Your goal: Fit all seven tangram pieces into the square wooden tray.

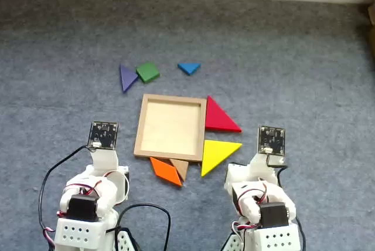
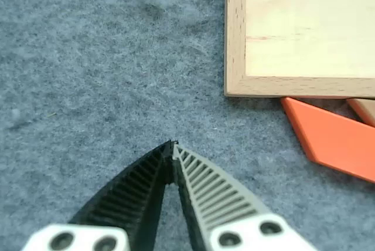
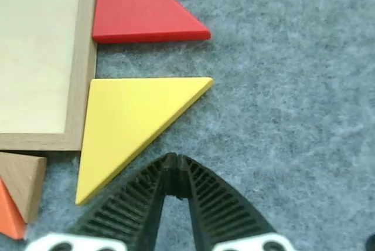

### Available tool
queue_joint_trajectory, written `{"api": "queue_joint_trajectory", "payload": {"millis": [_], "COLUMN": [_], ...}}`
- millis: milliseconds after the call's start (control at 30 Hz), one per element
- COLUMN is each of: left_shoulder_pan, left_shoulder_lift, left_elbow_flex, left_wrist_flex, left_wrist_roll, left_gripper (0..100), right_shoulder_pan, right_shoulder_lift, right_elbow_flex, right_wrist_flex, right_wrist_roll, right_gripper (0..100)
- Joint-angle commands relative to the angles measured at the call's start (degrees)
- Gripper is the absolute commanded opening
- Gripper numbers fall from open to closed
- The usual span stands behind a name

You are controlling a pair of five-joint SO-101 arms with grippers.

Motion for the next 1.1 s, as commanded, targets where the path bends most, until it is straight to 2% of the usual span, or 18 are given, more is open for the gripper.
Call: {"api": "queue_joint_trajectory", "payload": {"millis": [0, 200, 333, 600, 800, 1067], "left_shoulder_pan": [-0.7, -0.7, -0.7, -0.7, -0.7, -0.7], "left_shoulder_lift": [-1.5, -1.5, -1.5, -1.5, -1.5, -1.5], "left_elbow_flex": [1.1, 1.1, 1.1, 1.1, 1.1, 1.1], "left_wrist_flex": [0.4, 0.4, 0.4, 0.4, 0.4, 0.4], "left_wrist_roll": [-0.2, -0.2, -0.2, -0.2, -0.2, -0.2], "left_gripper": [1, 1, 1, 1, 1, 1], "right_shoulder_pan": [-0.6, 1.6, 2.9, 2.9, 2.9, 0.0], "right_shoulder_lift": [0.3, 0.3, 0.8, 1.5, 13.5, 40.0], "right_elbow_flex": [7.3, 0.4, -7.7, -19.0, -28.4, -35.6], "right_wrist_flex": [0.4, 0.0, -4.6, -6.1, -12.7, -19.1], "right_wrist_roll": [-0.4, -0.3, -0.5, -0.4, -0.1, 16.3], "right_gripper": [0.5, 0.5, 0.5, 0.5, 0.6, 2.0]}}
